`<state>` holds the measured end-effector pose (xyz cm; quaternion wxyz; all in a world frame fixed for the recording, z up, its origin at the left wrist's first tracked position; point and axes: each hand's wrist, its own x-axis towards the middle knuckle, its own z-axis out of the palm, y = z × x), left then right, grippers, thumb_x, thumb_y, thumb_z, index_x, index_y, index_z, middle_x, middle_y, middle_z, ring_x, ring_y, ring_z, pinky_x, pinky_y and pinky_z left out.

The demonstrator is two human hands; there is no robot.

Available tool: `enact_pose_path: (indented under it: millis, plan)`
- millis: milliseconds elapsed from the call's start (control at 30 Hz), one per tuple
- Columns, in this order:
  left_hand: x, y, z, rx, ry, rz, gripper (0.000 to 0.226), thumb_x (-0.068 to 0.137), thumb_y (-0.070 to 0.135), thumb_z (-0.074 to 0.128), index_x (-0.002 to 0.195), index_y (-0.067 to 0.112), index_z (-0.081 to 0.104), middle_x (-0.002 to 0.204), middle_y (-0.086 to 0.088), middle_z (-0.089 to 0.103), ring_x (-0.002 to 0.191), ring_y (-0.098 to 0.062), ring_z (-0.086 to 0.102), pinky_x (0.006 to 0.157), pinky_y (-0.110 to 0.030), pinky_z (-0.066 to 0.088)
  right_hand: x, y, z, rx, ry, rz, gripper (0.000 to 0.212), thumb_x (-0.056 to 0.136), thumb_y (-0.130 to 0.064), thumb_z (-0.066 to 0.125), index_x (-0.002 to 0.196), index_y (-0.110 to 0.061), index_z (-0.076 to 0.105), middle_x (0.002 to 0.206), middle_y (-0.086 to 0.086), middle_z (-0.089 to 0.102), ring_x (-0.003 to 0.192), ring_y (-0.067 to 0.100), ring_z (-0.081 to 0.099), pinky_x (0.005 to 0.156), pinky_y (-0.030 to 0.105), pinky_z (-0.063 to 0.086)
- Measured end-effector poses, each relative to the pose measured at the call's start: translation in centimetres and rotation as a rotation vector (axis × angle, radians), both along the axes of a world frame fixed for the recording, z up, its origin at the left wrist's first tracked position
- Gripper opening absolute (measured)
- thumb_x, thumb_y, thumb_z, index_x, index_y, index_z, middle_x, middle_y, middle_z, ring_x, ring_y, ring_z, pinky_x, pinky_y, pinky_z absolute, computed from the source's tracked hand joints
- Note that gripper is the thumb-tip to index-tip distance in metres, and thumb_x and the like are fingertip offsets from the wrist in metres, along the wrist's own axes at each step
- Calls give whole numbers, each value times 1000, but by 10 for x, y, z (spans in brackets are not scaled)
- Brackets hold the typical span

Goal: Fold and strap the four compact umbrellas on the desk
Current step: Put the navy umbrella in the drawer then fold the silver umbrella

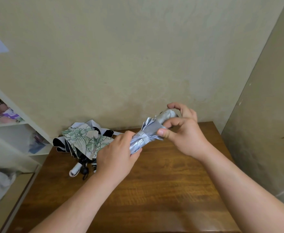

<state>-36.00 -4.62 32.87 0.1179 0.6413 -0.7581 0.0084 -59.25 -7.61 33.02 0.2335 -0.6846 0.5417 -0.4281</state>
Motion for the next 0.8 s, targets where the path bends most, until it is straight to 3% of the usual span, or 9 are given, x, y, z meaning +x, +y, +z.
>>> enact_pose_path:
  millis: [167, 300, 400, 433, 500, 567, 633, 700, 800]
  plan:
    - [-1, 0, -1, -64, 11, -6, 41, 94, 62, 60, 122, 37, 42, 105, 16, 61, 82, -15, 65, 60, -33, 52, 2, 0, -3, 37, -112, 2, 18, 81, -43, 84, 68, -42, 72, 150, -14, 44, 143, 14, 28, 109, 12, 22]
    - [-2, -4, -3, -181, 22, 3, 44, 87, 57, 72, 105, 33, 39, 86, 15, 60, 67, -18, 61, 50, -29, 40, -2, -7, 5, 131, -350, -170, 31, 80, -56, 81, 95, -38, 62, 133, -5, 52, 129, 16, 50, 104, 34, 45]
    - [-1, -10, -7, -261, -15, -33, 48, 81, 52, 81, 101, 32, 42, 84, 13, 59, 64, -17, 58, 47, -28, 40, -2, -12, 9, 466, -490, -62, 64, 78, -59, 84, 132, -45, 53, 134, 0, 56, 118, 18, 63, 90, 35, 54]
    - [0, -10, -7, -279, -18, -44, 49, 79, 49, 83, 103, 32, 44, 87, 13, 60, 66, -17, 60, 48, -28, 40, -1, -13, 9, 561, -506, -9, 69, 77, -56, 86, 136, -44, 52, 130, 3, 62, 110, 18, 70, 84, 35, 58]
    - [1, -10, -6, -266, 3, -47, 55, 78, 48, 85, 116, 34, 48, 101, 13, 64, 79, -16, 65, 54, -29, 42, -1, -14, 7, 634, -571, 53, 56, 84, -36, 87, 131, -29, 59, 114, 7, 72, 88, 17, 77, 67, 34, 62]
    - [3, -11, -3, -99, 107, -35, 66, 79, 53, 81, 132, 43, 44, 121, 16, 59, 101, -13, 63, 69, -33, 49, -3, -14, 5, 570, -662, 76, 36, 86, -15, 85, 116, -11, 65, 97, 8, 75, 77, 17, 75, 59, 30, 60]
    - [8, -14, 2, 177, 233, -46, 69, 77, 64, 76, 137, 51, 43, 130, 20, 51, 116, -8, 54, 91, -36, 50, -7, -16, 0, 468, -722, 128, 27, 84, -2, 83, 105, -8, 66, 88, 8, 72, 77, 20, 72, 64, 32, 61]
    - [12, -19, 11, 445, 351, -96, 59, 80, 74, 66, 134, 53, 53, 129, 25, 56, 121, -4, 54, 105, -38, 47, -9, -16, -2, 411, -712, 191, 28, 83, 4, 81, 101, -10, 66, 87, 8, 71, 79, 21, 70, 70, 36, 61]
    - [16, -27, 24, 803, 623, -86, 36, 88, 62, 66, 120, 44, 71, 116, 18, 74, 113, -7, 67, 108, -46, 50, -10, -17, 0, 373, -604, 248, 31, 80, 9, 81, 99, -11, 67, 83, 5, 68, 75, 17, 67, 65, 31, 59]
